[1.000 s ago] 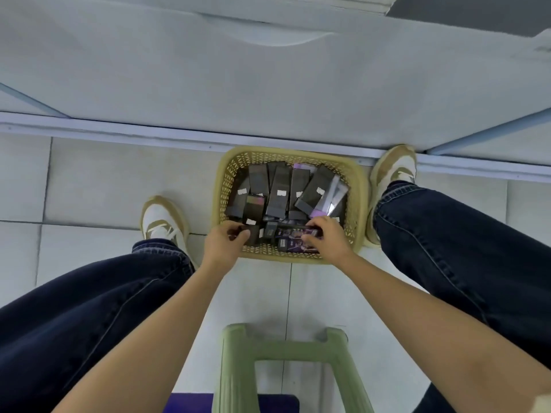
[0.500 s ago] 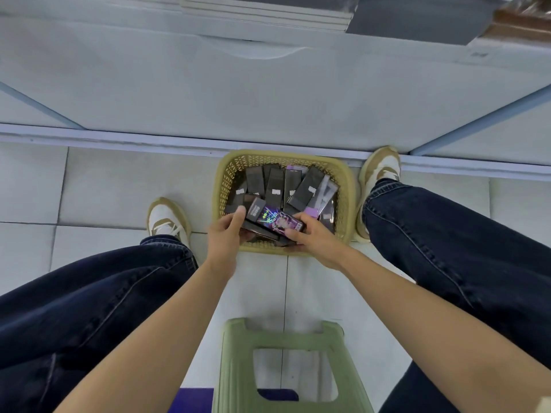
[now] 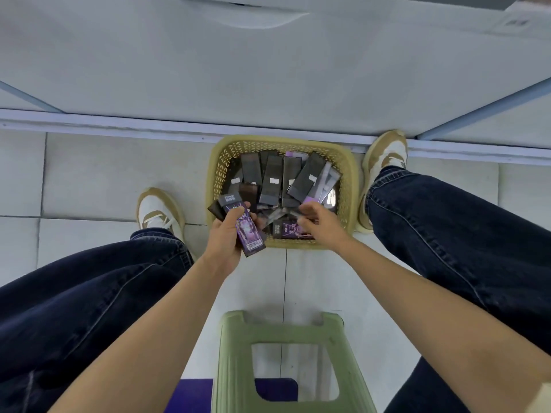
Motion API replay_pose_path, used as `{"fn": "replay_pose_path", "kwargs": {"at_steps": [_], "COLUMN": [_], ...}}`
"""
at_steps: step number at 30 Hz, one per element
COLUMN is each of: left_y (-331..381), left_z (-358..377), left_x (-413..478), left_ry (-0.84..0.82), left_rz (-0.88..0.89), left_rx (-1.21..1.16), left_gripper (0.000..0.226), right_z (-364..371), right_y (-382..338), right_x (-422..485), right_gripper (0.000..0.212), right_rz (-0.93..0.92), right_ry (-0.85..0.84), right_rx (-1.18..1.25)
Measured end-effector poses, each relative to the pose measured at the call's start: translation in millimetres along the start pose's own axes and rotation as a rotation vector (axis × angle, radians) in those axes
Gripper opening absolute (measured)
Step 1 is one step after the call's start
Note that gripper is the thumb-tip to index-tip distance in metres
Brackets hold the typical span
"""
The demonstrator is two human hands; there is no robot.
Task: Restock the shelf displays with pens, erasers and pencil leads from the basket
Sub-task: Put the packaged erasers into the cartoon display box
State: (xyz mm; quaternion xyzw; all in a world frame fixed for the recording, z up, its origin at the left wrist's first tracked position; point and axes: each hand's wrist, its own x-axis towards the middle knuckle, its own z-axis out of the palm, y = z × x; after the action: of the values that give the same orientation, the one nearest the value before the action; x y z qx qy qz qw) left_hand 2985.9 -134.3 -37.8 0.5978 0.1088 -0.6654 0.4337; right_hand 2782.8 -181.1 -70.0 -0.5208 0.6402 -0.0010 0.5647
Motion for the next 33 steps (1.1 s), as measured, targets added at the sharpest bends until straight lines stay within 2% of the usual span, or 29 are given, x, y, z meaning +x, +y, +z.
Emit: {"fn": "replay_pose_path", "kwargs": {"at_steps": [5,8,10,12,15,17,20,23,26,27,33], "left_y": [-7.9,-12.0,-12.9,-11.5,-7.1,-2.3,9.1,25.0,41.2,47.2,92.6], "left_z": [-11.8,-13.2,-13.3,-12.9,-11.2,-8.1,1.4,18.6,40.0,46.2,66.7], "left_x": [1.7,2.9,3.3,3.1,2.2,-1.0,-14.5,-42.1,-78.6,-91.7,-160.9], "left_ry": [0.042,0.025,0.026,0.025,0.04,0.071,0.049,-0.093,-0.164,-0.17,-0.194], "left_rz": [-0.048,-0.051,-0.051,-0.056,-0.058,-0.053,-0.018,0.071,0.138,0.168,0.382], "left_rx": [0.171,0.219,0.245,0.263,0.266,0.257,0.229,0.183,0.125,0.107,0.191], "left_gripper": [0.008,0.005,0.007,0.008,0.006,0.013,0.025,0.019,0.047,0.049,0.03], "right_z": [8.1,13.4,13.6,12.2,3.6,-6.0,-17.6,-20.6,-21.0,-21.5,-37.4], "right_y": [23.5,24.1,23.7,23.1,11.4,-5.3,-39.3,-76.0,-113.2,-124.7,-191.2], "right_x": [13.8,21.1,24.0,23.1,13.9,4.6,-14.6,-37.3,-64.7,-74.0,-134.9], "right_gripper": [0.046,0.045,0.041,0.037,0.03,0.027,0.023,0.022,0.026,0.024,0.02], "right_rz": [-0.007,-0.029,-0.021,-0.017,-0.044,-0.084,-0.12,-0.197,-0.293,-0.331,-0.496], "right_ry": [0.032,0.062,0.038,0.012,0.005,-0.01,-0.085,-0.087,-0.052,-0.038,0.075], "right_rx": [-0.575,-0.757,-0.781,-0.689,-0.264,-0.019,0.206,0.335,0.492,0.531,0.547]}}
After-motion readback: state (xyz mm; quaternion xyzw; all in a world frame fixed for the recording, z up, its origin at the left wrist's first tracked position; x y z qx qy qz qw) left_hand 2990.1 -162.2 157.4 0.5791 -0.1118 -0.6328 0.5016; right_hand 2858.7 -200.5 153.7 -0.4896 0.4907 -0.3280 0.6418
